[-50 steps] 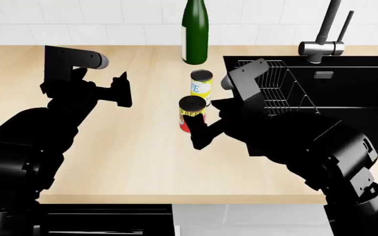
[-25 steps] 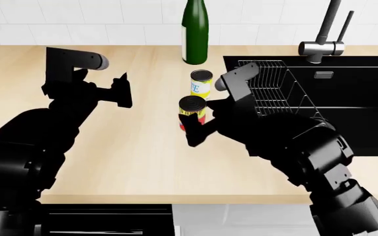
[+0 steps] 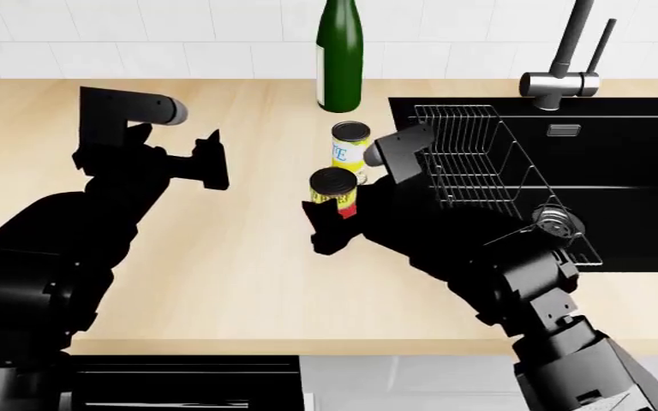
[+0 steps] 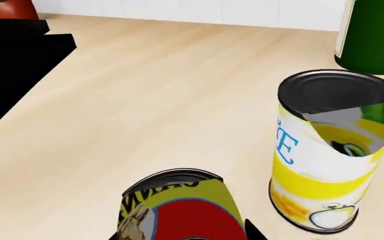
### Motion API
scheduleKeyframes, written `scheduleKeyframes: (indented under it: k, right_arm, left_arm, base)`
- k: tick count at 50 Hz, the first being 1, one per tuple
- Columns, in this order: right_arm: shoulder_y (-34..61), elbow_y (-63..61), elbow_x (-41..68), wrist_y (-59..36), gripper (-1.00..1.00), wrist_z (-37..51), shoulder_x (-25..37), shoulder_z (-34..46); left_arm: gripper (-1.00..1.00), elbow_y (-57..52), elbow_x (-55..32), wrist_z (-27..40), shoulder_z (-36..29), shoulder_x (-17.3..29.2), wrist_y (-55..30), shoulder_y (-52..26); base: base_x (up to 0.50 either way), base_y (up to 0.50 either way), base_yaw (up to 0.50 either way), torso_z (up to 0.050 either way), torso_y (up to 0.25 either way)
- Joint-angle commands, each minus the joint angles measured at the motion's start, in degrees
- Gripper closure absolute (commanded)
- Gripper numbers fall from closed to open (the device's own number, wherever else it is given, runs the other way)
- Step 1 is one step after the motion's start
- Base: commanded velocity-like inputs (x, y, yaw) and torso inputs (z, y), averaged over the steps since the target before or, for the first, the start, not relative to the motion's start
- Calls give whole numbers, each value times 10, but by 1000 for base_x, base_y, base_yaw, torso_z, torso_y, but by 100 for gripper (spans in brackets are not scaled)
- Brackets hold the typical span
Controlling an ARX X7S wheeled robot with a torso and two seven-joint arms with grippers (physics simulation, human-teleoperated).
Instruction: Pick the cans from the counter and place them in their designated side in the cabinet.
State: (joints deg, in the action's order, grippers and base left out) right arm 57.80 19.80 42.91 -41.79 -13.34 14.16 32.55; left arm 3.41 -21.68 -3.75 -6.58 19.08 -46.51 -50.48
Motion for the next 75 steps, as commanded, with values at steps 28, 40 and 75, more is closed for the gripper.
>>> scheduleKeyframes:
  k: [28,40,75]
  right_arm:
    - [4,-269,65,-130,100,174,74,-53]
    - [58,-378,209,-290,100,344,99,-174]
    - [243,-331,231,-364,100,481,183,-216]
  left_arm:
    - [-100,-16,-11,10,7,7,-7,2]
    - [-100,-49,-17,24,18,16,-25,8]
    - [-100,-95,-10,45,18,37,-30,12]
  base:
    - [0,0,0,0,0]
    - [0,0,0,0,1]
    - [0,0,0,16,5]
